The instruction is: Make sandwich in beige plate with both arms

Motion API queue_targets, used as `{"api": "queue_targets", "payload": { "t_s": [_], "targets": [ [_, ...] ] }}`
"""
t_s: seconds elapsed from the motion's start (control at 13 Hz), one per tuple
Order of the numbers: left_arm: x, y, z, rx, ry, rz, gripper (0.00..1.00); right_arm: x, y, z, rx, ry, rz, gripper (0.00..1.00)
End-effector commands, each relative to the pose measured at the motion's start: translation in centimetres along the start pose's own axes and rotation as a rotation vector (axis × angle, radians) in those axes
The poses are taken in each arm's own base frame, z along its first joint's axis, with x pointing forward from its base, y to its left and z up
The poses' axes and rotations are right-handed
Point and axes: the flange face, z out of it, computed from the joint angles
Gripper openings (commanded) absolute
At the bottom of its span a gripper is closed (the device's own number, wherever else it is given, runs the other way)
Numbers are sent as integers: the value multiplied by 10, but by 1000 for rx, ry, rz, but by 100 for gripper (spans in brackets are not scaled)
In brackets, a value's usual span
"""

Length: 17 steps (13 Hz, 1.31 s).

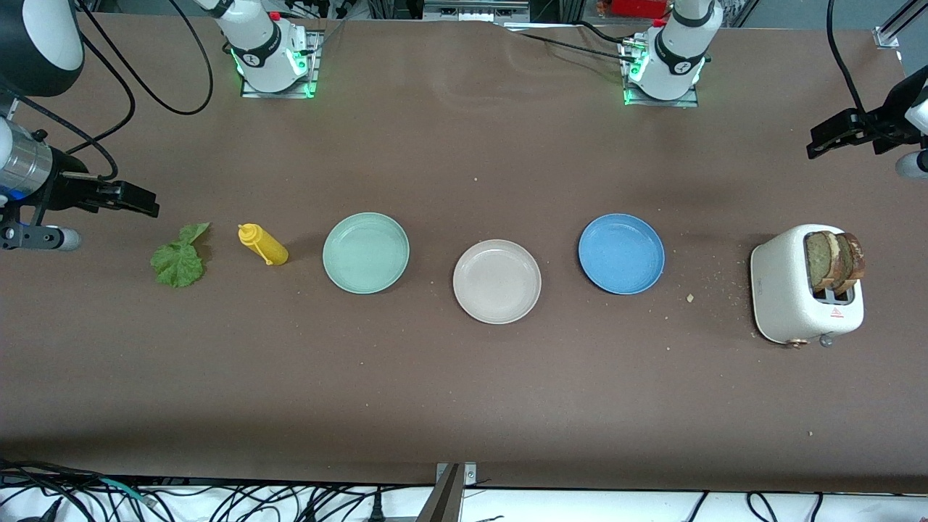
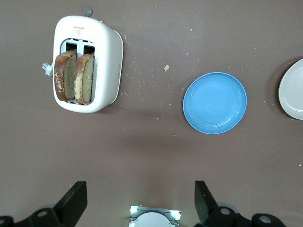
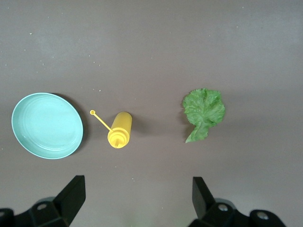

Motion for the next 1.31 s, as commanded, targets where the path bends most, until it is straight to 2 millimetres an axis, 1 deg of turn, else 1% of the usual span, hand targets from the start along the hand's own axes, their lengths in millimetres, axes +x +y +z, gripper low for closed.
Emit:
{"api": "queue_targets", "payload": {
  "t_s": [0.0, 0.23, 0.69, 1.23],
  "targets": [
    [-2, 1, -3, 21, -2, 2, 100, -1, 0, 0, 9, 5, -1, 100],
    [-2, 7, -4, 23, -1, 14, 100, 0, 1, 0, 8, 5, -2, 100],
    [-3, 13, -4, 24, -2, 25, 100, 0, 1, 0, 9, 5, -3, 100],
    [-3, 13, -4, 24, -2, 25, 100, -1, -1, 0, 7, 5, -4, 100]
  ]
}}
